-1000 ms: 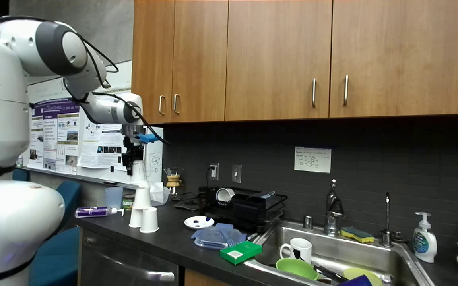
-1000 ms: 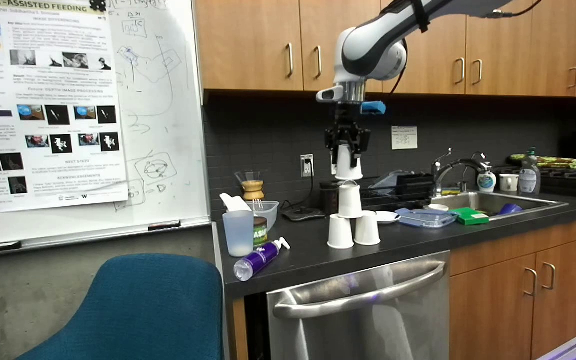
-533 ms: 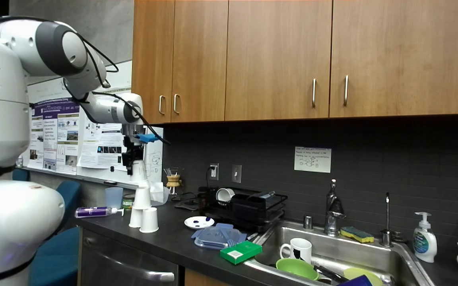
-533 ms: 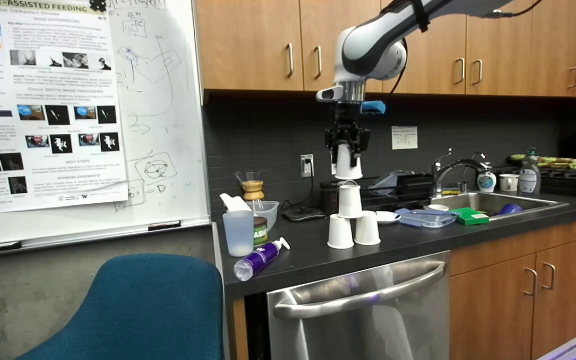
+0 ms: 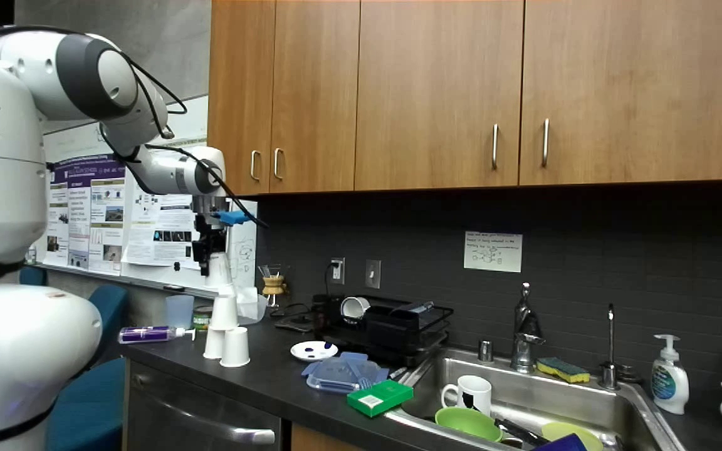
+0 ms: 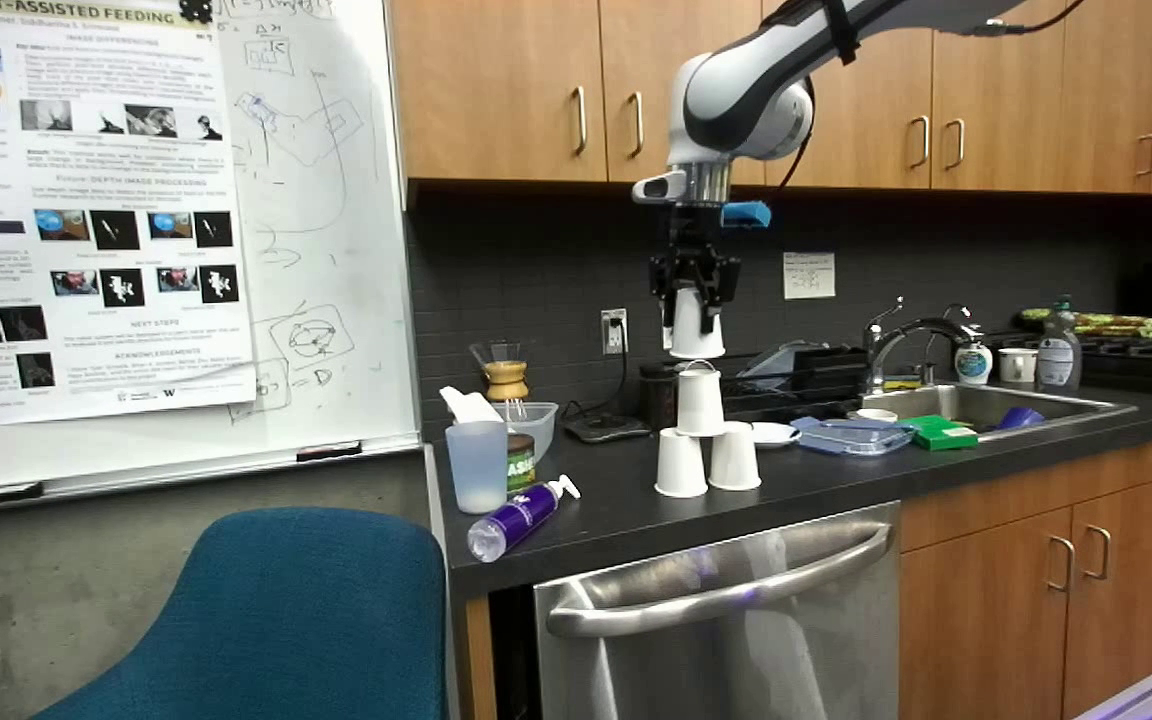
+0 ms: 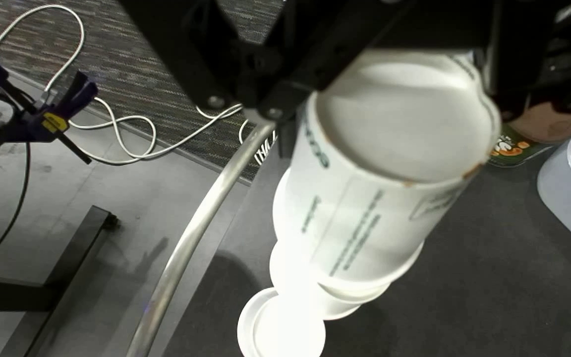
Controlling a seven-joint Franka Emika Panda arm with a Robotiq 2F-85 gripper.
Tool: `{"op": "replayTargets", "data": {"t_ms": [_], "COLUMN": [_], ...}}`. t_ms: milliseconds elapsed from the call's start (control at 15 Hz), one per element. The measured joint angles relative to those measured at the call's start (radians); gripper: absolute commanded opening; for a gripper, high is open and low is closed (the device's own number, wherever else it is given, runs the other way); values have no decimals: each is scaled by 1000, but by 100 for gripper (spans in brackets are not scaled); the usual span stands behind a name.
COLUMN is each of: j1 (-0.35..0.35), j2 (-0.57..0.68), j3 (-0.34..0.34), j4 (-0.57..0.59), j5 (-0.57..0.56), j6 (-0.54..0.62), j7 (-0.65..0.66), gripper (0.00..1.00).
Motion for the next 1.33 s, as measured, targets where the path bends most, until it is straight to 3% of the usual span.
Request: {"op": "replayTargets", "data": {"t_ms": [1333], "j1": [-3], "j2": [11], "j3": [-1], "j4": [23], "j5": [0], "j6": [-29], "j7": [-3], "gripper": [42]}}
